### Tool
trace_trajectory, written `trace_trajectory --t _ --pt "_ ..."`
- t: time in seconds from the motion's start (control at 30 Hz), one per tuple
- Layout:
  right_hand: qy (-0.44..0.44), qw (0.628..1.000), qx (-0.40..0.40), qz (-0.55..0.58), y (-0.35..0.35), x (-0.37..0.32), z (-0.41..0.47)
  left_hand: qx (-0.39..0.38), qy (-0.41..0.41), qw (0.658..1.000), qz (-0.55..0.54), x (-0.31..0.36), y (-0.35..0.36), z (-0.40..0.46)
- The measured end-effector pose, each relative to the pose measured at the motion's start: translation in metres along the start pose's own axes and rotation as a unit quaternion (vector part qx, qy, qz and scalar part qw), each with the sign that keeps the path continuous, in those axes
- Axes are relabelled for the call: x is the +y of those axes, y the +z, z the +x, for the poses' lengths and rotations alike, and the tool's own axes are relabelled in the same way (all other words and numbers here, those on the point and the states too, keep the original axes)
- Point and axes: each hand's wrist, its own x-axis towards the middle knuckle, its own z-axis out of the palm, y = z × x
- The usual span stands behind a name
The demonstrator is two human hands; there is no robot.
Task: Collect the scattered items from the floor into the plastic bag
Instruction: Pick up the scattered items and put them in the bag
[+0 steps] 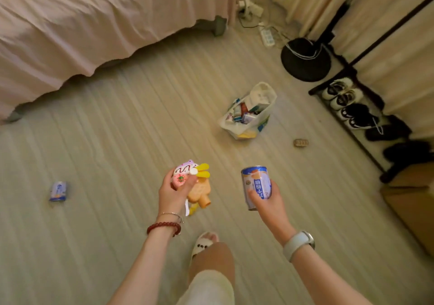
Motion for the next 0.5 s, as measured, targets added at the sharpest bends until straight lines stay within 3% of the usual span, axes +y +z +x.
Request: trace_trajectory --t 0.27,0.5 --pt "0.056 0.997 0.059 0.018 -0.044 -0.060 0.155 -0.079 -0.031 0.994 0.071 0.056 0.131 0.141" --pt "0.180 0.979 0.073 0.058 -0.015 -0.071 0.364 -0.148 -0.089 0.966 0.194 0.058 0.240 0.315"
